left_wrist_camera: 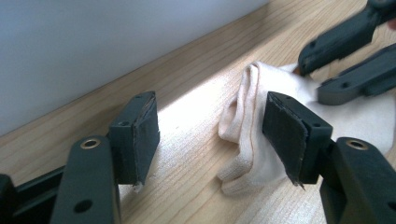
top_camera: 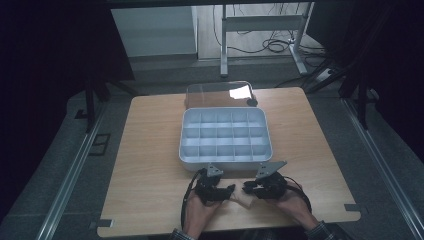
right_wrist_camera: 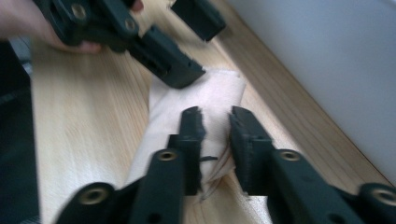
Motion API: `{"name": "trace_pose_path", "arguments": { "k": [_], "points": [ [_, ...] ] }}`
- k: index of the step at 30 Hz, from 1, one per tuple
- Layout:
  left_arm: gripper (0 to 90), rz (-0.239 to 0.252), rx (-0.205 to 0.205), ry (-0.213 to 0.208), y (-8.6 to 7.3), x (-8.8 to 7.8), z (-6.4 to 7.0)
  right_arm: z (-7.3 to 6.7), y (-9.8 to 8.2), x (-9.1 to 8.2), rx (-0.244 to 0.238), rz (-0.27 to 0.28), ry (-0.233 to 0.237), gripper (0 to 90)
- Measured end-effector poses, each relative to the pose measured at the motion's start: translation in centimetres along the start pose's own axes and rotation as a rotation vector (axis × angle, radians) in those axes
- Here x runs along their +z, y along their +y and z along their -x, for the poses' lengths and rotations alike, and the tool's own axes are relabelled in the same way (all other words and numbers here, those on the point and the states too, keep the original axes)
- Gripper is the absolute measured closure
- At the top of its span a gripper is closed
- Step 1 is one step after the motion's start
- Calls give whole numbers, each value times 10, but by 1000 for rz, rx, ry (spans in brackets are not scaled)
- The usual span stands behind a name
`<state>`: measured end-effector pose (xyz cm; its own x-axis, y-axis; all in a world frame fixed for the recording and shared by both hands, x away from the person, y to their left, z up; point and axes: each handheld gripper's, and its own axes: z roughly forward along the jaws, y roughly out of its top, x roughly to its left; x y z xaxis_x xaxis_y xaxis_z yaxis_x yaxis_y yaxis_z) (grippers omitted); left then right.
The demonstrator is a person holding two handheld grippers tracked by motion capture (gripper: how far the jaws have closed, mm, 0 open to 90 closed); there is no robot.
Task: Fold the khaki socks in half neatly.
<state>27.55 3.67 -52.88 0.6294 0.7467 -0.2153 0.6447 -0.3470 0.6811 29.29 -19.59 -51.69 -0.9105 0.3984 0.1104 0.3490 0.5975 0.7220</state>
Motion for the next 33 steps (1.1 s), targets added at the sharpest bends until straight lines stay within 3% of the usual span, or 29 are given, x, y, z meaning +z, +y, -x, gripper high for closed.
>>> {"name": "trace_pose_path", "arguments": {
  "k": [3, 7, 16, 22, 27, 33],
  "points": [
    [361, 0, 4, 3, -1, 0, 0, 2, 2, -4, 38, 22, 7, 594],
    [361, 3, 0, -1, -2, -1, 0, 6, 4, 1, 103, 10, 38, 464],
    [359, -2, -5, -7, -3, -2, 0, 8, 7, 23, 138, -67, 65, 373],
    [358, -1, -2, -7, -4, -3, 0, 4, 11, 26, 137, -100, 79, 490],
    [335, 7, 11, -2, -4, -8, -1, 4, 11, 25, 174, -122, 120, 670],
    [309, 29, 20, 44, -7, -19, -7, -1, 13, 22, 151, -120, 98, 725]
  ]
}}
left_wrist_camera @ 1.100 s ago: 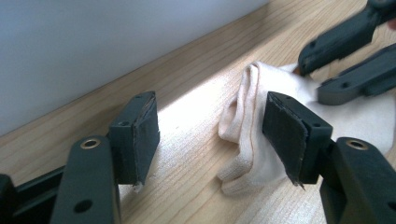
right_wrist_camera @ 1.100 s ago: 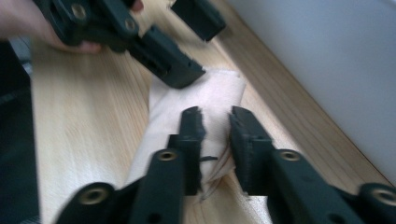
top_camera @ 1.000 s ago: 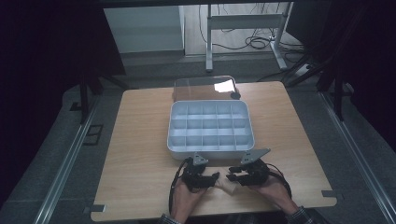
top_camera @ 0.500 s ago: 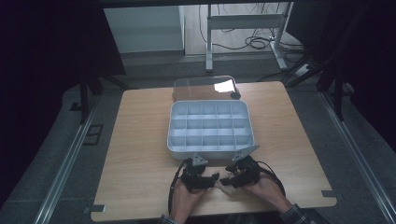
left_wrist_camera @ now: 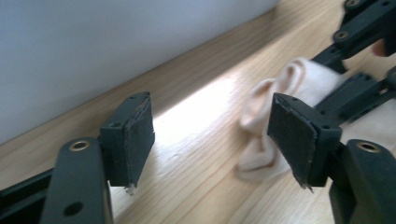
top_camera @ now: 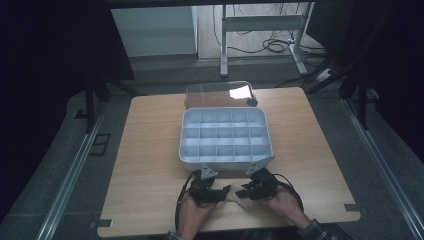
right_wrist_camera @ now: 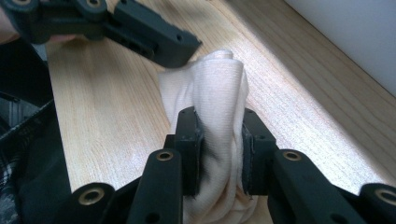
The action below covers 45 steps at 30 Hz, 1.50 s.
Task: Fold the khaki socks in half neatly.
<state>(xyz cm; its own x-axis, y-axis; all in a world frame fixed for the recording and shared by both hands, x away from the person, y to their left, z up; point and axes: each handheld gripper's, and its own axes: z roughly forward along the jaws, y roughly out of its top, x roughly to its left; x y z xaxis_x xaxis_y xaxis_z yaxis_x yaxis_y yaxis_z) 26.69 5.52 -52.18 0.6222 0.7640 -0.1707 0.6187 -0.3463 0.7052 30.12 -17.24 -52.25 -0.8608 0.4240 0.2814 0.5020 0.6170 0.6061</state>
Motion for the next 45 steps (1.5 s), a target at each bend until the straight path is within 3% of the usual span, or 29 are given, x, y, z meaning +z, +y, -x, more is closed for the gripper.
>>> {"name": "trace_pose_path", "arguments": {
  "k": [11, 16, 26, 31, 37, 45],
  "points": [
    [245, -5, -7, 78, -17, -9, -15, 5, -3, -21, -3, 89, -29, 727],
    [224, -15, 4, 116, -27, -11, -19, 7, 0, -41, -23, 148, -73, 726],
    [192, -16, 19, 149, -38, -15, -23, 15, 13, -86, -46, 268, -184, 725],
    [184, -21, 30, 154, -38, -14, -23, 23, 20, -100, -37, 309, -240, 725],
    [170, -28, 37, 162, -37, -14, -22, 35, 26, -100, -40, 331, -338, 723],
    [163, -28, 30, 166, -37, -13, -22, 52, 34, -85, -47, 342, -433, 719]
  ]
}}
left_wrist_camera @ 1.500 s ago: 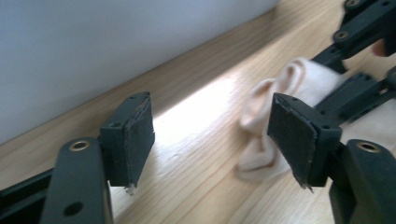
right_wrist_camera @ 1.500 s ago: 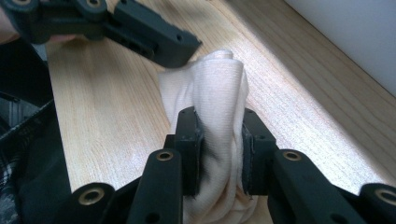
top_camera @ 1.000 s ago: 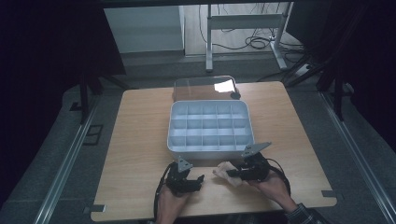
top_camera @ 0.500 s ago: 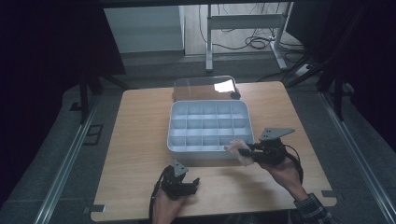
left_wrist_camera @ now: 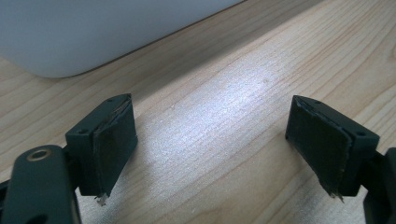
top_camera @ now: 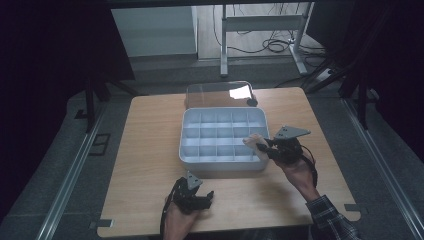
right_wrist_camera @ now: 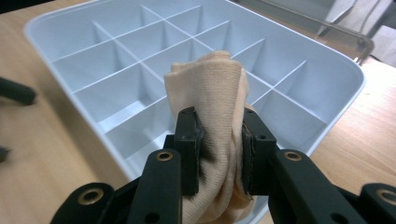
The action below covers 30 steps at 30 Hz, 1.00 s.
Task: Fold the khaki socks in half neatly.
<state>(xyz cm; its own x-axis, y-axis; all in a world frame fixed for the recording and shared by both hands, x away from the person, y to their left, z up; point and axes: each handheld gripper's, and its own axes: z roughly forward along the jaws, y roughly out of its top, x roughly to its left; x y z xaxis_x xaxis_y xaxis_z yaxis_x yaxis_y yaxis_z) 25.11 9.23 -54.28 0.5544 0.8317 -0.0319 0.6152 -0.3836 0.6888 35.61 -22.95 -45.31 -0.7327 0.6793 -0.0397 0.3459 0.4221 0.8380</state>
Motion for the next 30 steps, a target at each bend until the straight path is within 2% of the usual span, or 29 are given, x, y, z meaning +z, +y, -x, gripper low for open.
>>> {"name": "trace_pose_path", "arguments": {
  "k": [8, 14, 22, 26, 30],
  "points": [
    [163, 0, -1, 1, 0, 0, 0, 4, -7, 21, -26, 13, -70, 711],
    [163, 1, -5, 1, 0, 0, 0, 1, -20, 32, -33, 0, -71, 688],
    [163, 0, -3, 2, 0, 0, 0, 5, -29, 21, 3, 12, -46, 639],
    [164, -1, -3, 2, 0, 0, 0, 7, -30, 17, 40, 5, -26, 607],
    [164, -1, -3, 2, 0, 0, 0, 6, -32, 13, 31, -3, -21, 585]
  ]
}}
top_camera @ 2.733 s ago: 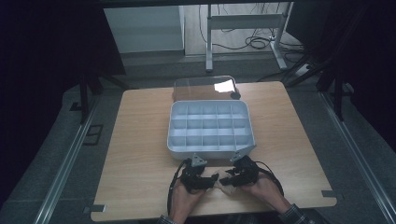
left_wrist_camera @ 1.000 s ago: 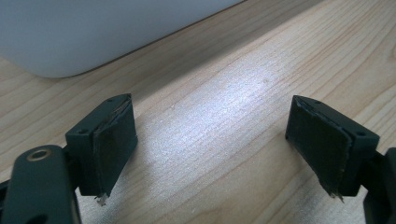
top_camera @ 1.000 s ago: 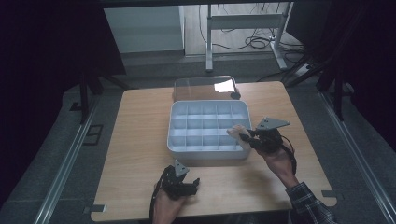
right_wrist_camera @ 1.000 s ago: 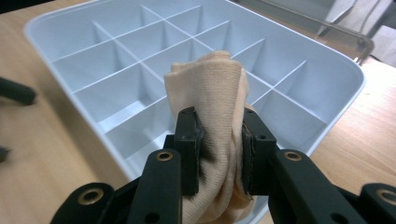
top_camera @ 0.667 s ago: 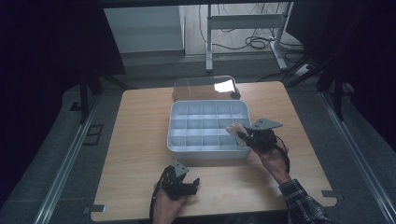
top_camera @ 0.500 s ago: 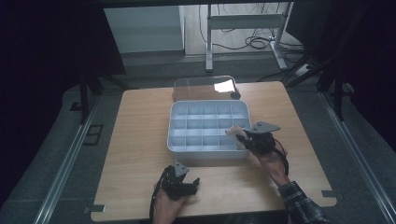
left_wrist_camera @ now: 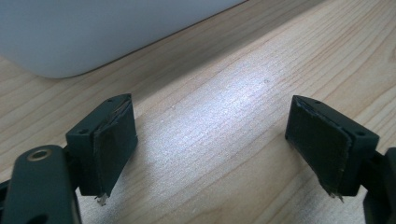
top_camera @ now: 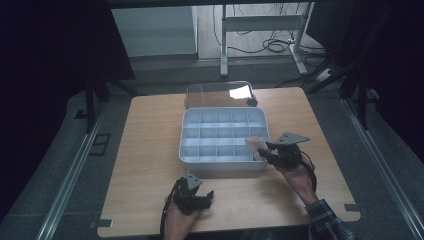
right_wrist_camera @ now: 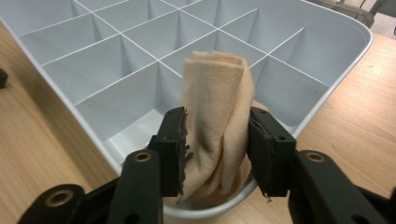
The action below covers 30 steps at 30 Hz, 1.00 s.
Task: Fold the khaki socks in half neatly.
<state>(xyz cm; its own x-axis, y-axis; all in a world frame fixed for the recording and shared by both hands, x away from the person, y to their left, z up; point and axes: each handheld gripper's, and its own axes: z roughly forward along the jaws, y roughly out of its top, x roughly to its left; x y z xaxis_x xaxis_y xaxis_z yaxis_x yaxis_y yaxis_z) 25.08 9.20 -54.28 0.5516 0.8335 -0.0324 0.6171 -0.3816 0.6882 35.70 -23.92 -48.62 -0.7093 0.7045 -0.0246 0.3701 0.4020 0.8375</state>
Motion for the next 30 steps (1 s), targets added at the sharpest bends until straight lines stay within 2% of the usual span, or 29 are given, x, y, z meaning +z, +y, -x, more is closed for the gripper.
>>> {"name": "trace_pose_path", "arguments": {
  "k": [5, 7, 9, 14, 20, 22, 24, 27, 30],
  "points": [
    [164, 0, 0, 0, 0, 0, 0, -4, 2, -7, -8, -10, -5, 571],
    [164, 0, 0, 0, 0, 0, 0, -6, 2, -8, -16, -26, -3, 650],
    [164, 0, 0, 0, 0, 0, 0, -9, 0, -5, -47, -57, -8, 683],
    [164, 0, 0, 0, 0, 0, 0, -9, 0, -4, -25, -49, 4, 609],
    [164, 0, 3, 0, 0, 0, 0, -7, 10, -12, -5, -6, 4, 564],
    [164, 2, 2, 0, 0, 0, 0, -7, 14, -12, -11, 0, 0, 591],
    [164, 4, -1, -1, 0, 0, 0, -8, 17, -7, -18, -6, 0, 675],
    [164, 2, 0, 0, 0, 0, 0, -9, 16, 3, -26, -48, -4, 773],
    [164, 0, 0, 0, 0, 0, 0, -7, 8, 6, -13, -68, -3, 791]
  ]
}}
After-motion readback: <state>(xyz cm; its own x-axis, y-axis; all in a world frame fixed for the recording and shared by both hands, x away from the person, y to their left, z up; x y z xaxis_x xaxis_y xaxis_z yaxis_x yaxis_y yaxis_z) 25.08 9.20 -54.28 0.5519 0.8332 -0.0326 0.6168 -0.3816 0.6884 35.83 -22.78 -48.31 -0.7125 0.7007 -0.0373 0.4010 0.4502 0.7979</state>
